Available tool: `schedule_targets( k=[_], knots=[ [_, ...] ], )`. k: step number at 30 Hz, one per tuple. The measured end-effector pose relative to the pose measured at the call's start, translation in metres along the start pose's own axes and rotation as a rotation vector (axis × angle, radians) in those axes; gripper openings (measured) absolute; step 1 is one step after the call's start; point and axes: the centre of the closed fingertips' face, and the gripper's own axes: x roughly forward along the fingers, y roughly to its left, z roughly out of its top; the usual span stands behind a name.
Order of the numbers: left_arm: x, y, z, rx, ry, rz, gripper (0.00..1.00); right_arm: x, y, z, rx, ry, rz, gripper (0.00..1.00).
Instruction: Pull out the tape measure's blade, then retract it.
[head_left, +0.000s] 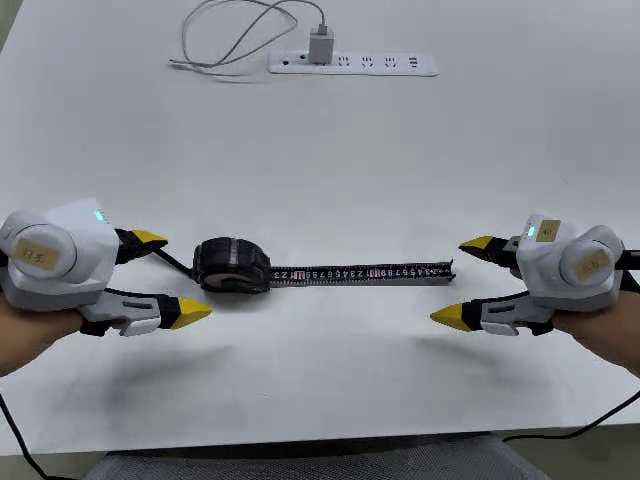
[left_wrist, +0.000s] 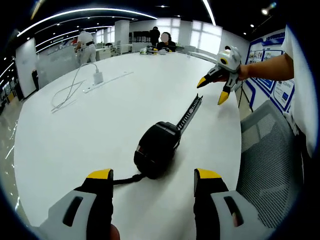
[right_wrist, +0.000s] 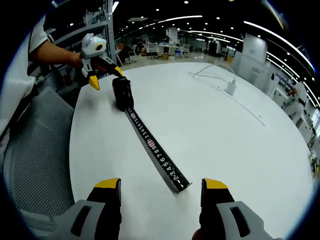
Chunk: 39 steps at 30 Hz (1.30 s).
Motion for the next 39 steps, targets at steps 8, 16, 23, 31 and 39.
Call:
schedule_targets(
  k=[8, 16, 23, 31, 39],
  knots=[
    [-0.012, 0.000, -0.008, -0.031, -0.023, 0.039, 0.67, -0.004, 0.008, 0.005, 0.021, -0.037, -0.039, 0.67],
    [-0.025, -0.009, -0.022, -0.084, -0.039, 0.078, 0.70, -0.009, 0.014, 0.006, 0.040, -0.062, -0.071, 0.73],
    [-0.036, -0.011, -0.034, -0.116, -0.052, 0.120, 0.76, -0.013, 0.022, 0.005, 0.058, -0.080, -0.078, 0.77],
    [-0.049, -0.014, -0.042, -0.123, -0.073, 0.169, 0.82, -0.020, 0.032, 0.004, 0.074, -0.092, -0.093, 0.82],
    [-0.051, -0.020, -0.052, -0.138, -0.081, 0.193, 0.88, -0.028, 0.041, -0.005, 0.092, -0.094, -0.107, 0.86]
  ],
)
